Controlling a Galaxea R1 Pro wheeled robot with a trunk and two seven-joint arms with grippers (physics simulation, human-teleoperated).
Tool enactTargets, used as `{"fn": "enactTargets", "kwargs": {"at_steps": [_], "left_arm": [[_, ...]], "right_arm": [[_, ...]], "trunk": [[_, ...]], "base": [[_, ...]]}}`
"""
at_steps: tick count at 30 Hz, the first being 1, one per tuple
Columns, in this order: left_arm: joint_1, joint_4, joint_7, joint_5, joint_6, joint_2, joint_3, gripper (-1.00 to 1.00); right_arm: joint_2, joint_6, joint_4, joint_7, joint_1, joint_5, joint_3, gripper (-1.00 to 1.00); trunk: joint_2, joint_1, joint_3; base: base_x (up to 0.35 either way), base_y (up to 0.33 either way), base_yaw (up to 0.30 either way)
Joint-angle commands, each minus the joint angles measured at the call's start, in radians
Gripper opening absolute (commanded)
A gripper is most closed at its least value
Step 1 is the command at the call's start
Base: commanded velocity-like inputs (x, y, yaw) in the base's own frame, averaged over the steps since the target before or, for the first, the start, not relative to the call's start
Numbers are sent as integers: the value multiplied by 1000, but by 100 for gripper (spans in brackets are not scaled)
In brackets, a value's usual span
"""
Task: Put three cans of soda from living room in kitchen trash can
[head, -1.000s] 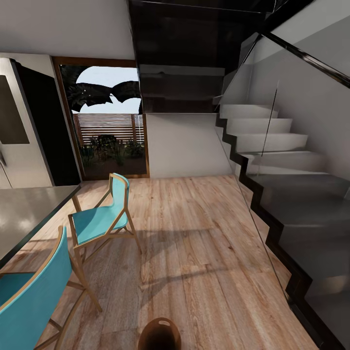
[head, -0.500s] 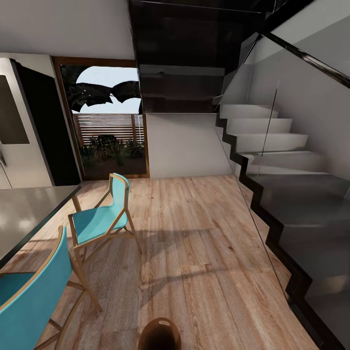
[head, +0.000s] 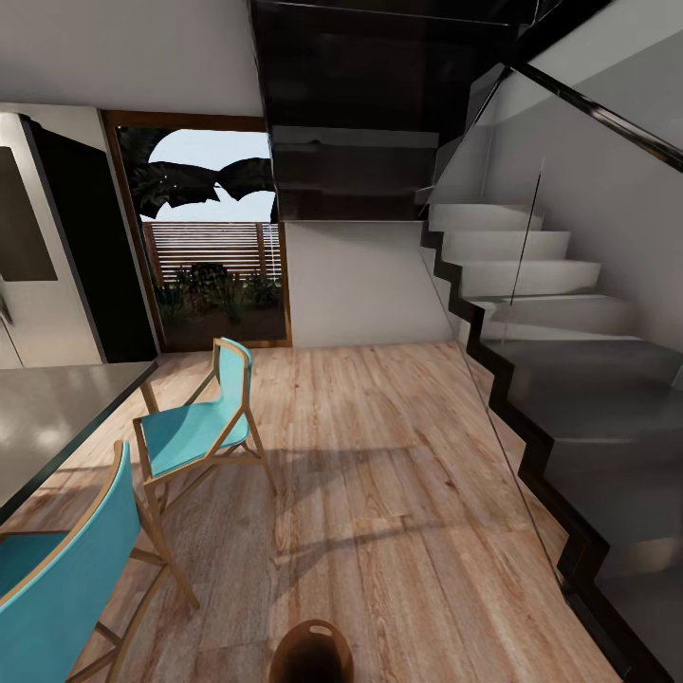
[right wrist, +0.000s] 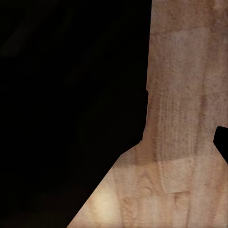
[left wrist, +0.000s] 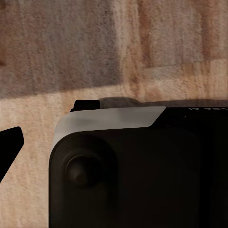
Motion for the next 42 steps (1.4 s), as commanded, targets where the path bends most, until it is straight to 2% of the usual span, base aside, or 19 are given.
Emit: {"fn": "enactTargets", "kwargs": {"at_steps": [1,42], "left_arm": [[0,0,0,0,0,0,0,100],[0,0,0,0,0,0,0,100]], "right_arm": [[0,0,0,0,0,0,0,100],[0,0,0,0,0,0,0,100]], "trunk": [[0,0,0],[0,0,0]], "base": [[0,0,0],[0,0,0]]}}
